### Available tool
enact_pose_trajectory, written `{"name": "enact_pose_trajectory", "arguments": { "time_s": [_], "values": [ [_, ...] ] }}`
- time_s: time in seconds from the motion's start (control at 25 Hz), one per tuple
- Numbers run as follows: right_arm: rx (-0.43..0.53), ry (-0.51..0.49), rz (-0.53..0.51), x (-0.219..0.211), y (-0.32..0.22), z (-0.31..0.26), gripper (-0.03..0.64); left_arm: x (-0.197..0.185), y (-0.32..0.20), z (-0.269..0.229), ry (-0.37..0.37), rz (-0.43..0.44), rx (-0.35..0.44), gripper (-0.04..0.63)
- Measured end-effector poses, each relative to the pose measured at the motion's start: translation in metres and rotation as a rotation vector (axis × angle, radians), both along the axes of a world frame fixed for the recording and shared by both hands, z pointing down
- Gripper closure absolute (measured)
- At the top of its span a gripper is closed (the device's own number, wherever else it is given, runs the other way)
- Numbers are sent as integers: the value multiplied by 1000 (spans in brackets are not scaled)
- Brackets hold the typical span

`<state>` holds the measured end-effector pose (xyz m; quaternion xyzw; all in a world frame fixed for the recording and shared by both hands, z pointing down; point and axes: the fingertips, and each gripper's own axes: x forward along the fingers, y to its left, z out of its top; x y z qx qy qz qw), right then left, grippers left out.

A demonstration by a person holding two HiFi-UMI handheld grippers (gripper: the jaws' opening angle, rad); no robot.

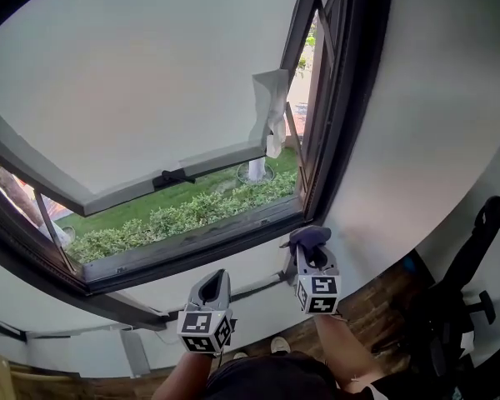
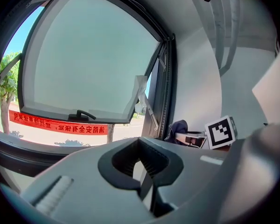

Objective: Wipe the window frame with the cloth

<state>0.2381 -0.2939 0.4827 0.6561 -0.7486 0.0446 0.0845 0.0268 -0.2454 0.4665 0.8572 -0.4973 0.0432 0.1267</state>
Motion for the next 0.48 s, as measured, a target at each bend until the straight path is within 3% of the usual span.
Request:
{"name": "enact_pose_trajectory", "arguments": {
  "time_s": [0.48],
  "values": [
    [-113,54,49,21,-73,42,541,4,-31,0,-42,-59,3,586]
  ]
}}
